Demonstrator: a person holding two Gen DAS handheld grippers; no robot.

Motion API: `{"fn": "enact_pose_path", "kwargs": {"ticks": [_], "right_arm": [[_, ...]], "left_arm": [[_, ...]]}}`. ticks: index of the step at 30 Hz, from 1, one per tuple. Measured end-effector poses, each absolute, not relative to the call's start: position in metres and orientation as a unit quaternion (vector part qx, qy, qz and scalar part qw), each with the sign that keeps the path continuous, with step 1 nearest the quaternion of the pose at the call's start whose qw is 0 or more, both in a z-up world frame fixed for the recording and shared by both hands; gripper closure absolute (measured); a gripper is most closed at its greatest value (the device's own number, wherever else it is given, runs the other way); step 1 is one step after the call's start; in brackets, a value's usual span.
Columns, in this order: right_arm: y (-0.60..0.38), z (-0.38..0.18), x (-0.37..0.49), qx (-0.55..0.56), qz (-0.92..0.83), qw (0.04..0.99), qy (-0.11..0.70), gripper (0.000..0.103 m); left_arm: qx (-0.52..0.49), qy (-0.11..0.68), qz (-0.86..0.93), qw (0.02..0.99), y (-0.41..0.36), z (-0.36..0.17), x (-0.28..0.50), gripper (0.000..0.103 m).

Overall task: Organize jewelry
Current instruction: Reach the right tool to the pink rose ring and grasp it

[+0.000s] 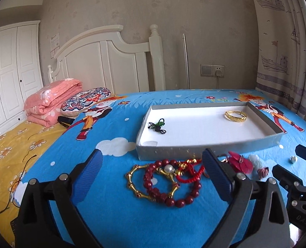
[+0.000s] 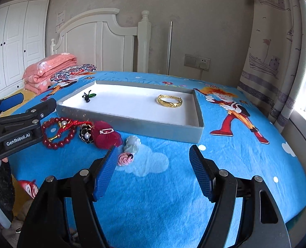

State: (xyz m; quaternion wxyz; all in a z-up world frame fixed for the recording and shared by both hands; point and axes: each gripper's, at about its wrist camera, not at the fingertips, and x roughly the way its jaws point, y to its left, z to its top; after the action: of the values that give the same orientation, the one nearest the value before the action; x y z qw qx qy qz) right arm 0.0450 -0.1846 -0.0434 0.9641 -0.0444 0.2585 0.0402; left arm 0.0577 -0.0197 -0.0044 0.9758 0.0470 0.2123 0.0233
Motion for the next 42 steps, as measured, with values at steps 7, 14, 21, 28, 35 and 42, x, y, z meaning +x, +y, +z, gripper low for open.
{"fn": "enact_pose_path", "kwargs": {"ticks": [7, 14, 21, 28, 35, 42], "right_arm": [[-0.177, -0.052, 0.05, -0.053, 0.04, 0.96, 0.274, 0.036], [-0.171, -0.06, 0.066, -0.061, 0.032, 0.951, 0.302, 0.041], [-0.164, -0.058, 0.081, -0.066, 0.03, 0.948, 0.311, 0.053], [-0.167, -0.06, 0.079, -0.057, 0.046, 0.95, 0.304, 0.085], [-0.195, -0.053, 0.065, -0.028, 0.021, 0.957, 0.288, 0.085], [-0.204, -0.05, 0.053, -0.024, 0.016, 0.962, 0.273, 0.085]], "left_arm": [[0.054, 0.225, 0.01, 0.973, -0.024, -0.019, 0.055, 0.008], [0.056, 0.226, 0.003, 0.972, -0.025, -0.021, 0.056, 0.008], [0.051, 0.229, -0.037, 0.971, -0.029, -0.02, 0.052, 0.008], [0.041, 0.244, -0.073, 0.966, -0.035, -0.024, 0.052, 0.012], [0.064, 0.268, -0.123, 0.953, -0.062, -0.033, 0.057, 0.034], [0.084, 0.29, -0.148, 0.942, -0.091, -0.039, 0.065, 0.034]]}}
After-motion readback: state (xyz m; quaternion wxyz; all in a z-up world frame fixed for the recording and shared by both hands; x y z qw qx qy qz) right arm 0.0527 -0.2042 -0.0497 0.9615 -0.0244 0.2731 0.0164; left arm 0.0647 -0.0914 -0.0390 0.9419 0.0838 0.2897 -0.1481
